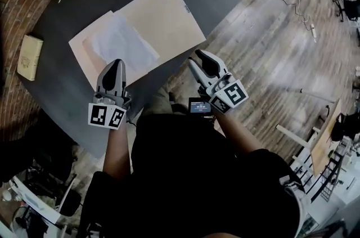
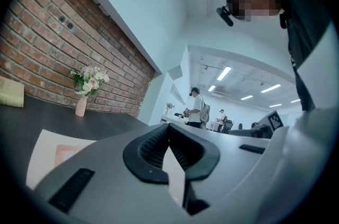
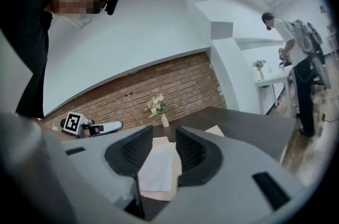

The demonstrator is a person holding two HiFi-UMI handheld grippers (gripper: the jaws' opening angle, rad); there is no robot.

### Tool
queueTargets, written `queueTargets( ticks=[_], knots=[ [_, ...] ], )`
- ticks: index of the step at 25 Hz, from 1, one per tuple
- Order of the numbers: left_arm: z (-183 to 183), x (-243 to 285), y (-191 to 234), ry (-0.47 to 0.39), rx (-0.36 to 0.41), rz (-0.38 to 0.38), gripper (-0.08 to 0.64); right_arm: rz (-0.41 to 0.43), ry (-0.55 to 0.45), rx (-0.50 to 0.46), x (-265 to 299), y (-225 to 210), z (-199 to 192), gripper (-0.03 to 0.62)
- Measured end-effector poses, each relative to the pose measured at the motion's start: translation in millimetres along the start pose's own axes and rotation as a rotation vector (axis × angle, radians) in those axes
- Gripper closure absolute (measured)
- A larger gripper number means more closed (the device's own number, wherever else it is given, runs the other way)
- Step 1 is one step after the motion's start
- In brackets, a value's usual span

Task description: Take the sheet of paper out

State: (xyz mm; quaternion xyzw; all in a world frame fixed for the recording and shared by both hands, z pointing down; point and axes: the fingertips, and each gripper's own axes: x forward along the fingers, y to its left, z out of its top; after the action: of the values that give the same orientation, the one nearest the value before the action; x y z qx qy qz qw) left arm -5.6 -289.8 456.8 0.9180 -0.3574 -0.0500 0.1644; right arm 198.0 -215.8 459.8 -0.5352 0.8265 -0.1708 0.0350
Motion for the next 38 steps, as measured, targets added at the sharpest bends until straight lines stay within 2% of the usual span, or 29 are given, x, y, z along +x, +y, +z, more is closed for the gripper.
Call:
queueTargets(
  ticks=[2,6,11,18,25,29,34,38],
  knots=[
    [9.9,10.9,19.8,-0.001,0.024,0.016,0.565,0.063,0.039,0.055,34.7,-2.0,-0.3,0.453],
    [20.5,20.4,67.2,-0.006,0.029,0.075,0.565,0.171,0.185,0.177,111.3,-5.5,-19.9,0.453],
    [6.5,14.6,105.2,0.027,-0.005,0.143,0.565,0.269,0.424,0.267,179.9,-0.6,-62.3,0.454],
    [-8.1,12.4,135.8,0.017,-0.054,0.198,0.565,0.285,0.707,0.295,235.3,-16.1,-127.3,0.453],
    [-21.7,17.1,140.5,0.030,-0.069,0.257,0.565,0.350,0.992,0.298,246.8,-23.5,-182.2,0.453],
    [-29.9,19.7,141.3,0.031,-0.094,0.275,0.565,0.368,1.054,0.291,250.6,-22.5,-194.3,0.453],
    [-34.5,21.5,140.4,0.039,-0.102,0.283,0.565,0.365,1.084,0.296,257.5,-16.8,-201.3,0.453],
    [-30.2,21.2,140.1,0.025,-0.103,0.287,0.565,0.402,1.088,0.367,260.3,-4.3,-206.3,0.459]
  ],
)
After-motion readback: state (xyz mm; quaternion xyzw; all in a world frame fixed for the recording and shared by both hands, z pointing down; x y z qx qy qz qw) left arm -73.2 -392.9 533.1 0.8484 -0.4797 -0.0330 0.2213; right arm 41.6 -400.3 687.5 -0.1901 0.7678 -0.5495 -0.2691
